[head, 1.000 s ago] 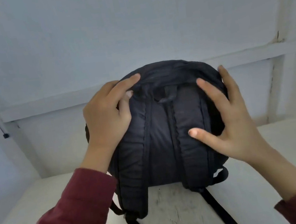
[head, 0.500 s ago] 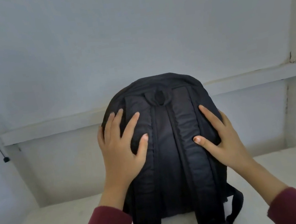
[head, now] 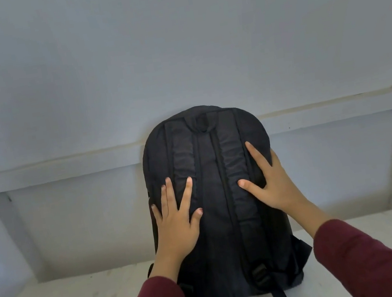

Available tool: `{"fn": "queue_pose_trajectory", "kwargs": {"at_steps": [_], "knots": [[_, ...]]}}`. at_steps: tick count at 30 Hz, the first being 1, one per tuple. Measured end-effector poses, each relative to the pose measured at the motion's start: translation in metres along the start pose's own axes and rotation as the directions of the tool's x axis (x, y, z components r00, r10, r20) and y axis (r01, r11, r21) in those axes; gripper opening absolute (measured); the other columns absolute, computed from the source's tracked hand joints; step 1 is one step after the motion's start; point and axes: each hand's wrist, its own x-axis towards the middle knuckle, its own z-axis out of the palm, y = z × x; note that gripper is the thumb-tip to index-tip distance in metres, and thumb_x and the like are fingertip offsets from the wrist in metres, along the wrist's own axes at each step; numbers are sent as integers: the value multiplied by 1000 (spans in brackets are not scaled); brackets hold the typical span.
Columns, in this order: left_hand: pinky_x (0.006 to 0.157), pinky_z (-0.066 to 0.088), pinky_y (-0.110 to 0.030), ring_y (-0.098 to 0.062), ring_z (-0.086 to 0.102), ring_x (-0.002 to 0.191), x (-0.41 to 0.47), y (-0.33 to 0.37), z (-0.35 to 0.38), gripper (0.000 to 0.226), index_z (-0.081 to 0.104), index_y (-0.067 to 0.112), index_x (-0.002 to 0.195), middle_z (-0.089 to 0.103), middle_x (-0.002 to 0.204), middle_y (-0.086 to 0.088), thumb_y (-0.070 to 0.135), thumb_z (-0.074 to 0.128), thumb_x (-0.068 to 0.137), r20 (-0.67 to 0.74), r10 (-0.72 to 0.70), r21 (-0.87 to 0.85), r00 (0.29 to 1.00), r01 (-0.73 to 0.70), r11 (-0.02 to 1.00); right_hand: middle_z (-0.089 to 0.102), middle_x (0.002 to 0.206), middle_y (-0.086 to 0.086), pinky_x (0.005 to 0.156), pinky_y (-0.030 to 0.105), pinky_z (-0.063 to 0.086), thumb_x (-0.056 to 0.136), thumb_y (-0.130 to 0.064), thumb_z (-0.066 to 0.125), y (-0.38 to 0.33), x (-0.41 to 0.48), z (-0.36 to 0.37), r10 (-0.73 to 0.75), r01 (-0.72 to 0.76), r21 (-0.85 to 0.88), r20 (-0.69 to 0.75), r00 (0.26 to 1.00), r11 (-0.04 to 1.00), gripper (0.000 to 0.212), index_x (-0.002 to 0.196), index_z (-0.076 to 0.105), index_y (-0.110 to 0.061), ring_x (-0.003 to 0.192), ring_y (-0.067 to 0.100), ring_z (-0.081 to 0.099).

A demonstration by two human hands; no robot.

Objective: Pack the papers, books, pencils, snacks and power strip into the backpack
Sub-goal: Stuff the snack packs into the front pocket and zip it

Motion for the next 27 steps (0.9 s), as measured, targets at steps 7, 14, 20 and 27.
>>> {"fn": "queue_pose_trajectory", "kwargs": {"at_steps": [7, 14, 20, 27], "knots": [[111, -8, -50, -15, -30, 133, 1, 8, -3, 71, -24, 40, 135, -35, 144, 5, 41, 36, 97, 35, -36, -14, 999, 36, 999, -6, 158, 8, 110, 49, 27, 84, -62, 47, 2, -3, 9, 62, -73, -215, -56, 996, 974, 78, 136, -11, -61, 141, 37, 16], [113, 0, -44, -19, -10, 143, -43, 3, -9, 87, -12, 41, 140, -19, 154, 3, 31, 58, 89, 94, 15, -190, 995, 3, 982, 2, 157, 13, 112, 47, 25, 92, -50, 48, -8, -53, 14, 169, -167, -195, -9, 986, 967, 77, 140, -12, -53, 141, 34, 21], [113, -3, -44, -20, -14, 141, -132, -7, 6, 103, -21, 41, 139, -32, 148, 0, 38, 66, 82, 213, -129, -122, 968, 157, 980, 56, 122, 11, 93, 38, 45, 80, -22, 70, -4, -148, 18, 170, -196, -247, -124, 978, 949, 75, 143, 30, -16, 110, 27, 53], [112, -8, -34, -11, -17, 140, -194, -20, 8, 84, -28, 20, 136, -36, 137, 6, 37, 44, 95, 494, -181, -36, 850, 228, 973, 57, 78, -4, 56, 23, 42, 60, -19, 82, -16, -243, 42, 289, -266, -441, -17, 957, 857, 58, 112, 57, -23, 65, 15, 53]]}}
